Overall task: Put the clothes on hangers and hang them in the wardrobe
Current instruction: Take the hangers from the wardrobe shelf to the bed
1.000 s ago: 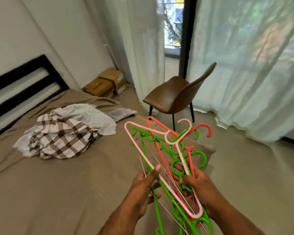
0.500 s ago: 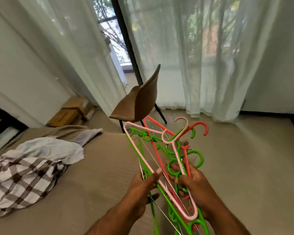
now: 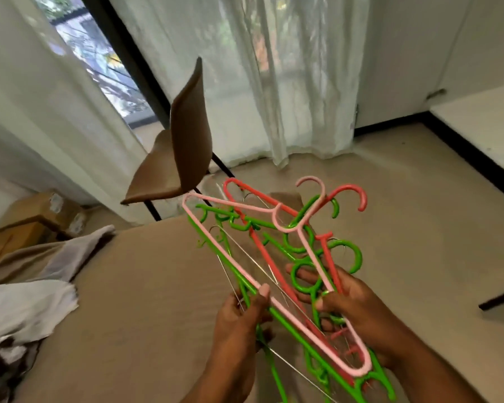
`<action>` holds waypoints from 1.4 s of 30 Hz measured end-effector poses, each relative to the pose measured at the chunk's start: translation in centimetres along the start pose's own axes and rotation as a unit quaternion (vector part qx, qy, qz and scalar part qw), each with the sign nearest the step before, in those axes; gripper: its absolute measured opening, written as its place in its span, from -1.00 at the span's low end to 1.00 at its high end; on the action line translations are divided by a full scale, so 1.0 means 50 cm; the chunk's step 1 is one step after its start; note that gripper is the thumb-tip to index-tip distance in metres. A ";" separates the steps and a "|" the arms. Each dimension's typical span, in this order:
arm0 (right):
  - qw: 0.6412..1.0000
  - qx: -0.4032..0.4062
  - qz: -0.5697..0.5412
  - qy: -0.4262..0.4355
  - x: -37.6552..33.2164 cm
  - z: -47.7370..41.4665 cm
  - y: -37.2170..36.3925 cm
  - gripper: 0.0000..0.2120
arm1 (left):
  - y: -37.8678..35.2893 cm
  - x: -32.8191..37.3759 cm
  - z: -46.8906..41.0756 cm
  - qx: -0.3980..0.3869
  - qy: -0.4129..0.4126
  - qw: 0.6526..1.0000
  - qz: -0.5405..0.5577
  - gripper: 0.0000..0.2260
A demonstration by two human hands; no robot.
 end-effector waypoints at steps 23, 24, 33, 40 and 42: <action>0.981 -0.030 0.154 0.115 0.222 0.151 -0.473 -0.53 | 0.500 -0.102 0.114 0.057 -0.172 0.983 0.038 -0.74; 0.981 -0.043 0.155 0.112 0.233 0.163 -0.506 -0.55 | 0.533 -0.105 0.136 0.070 -0.176 0.981 0.043 -0.75; 0.963 -0.218 0.142 0.077 0.412 0.263 -0.919 -0.68 | 0.985 -0.126 0.346 0.290 -0.242 0.925 -0.042 -0.90; 0.926 -0.325 0.190 -0.035 0.634 0.383 -1.159 -0.85 | 1.273 -0.266 0.476 0.446 -0.146 0.880 -0.074 -0.95; 0.905 -0.354 0.232 -0.034 0.695 0.398 -1.183 -0.93 | 1.313 -0.323 0.487 0.474 -0.110 0.871 -0.065 -0.94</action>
Point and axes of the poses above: each hand's wrist, its own z-axis away from the middle knuckle, its own y-axis out of the back of the hand, x = y × z, the point moved 1 cm from there along -z, towards the middle knuckle, and after that the axes turned 9 degrees about y, right-handed, at the moved point
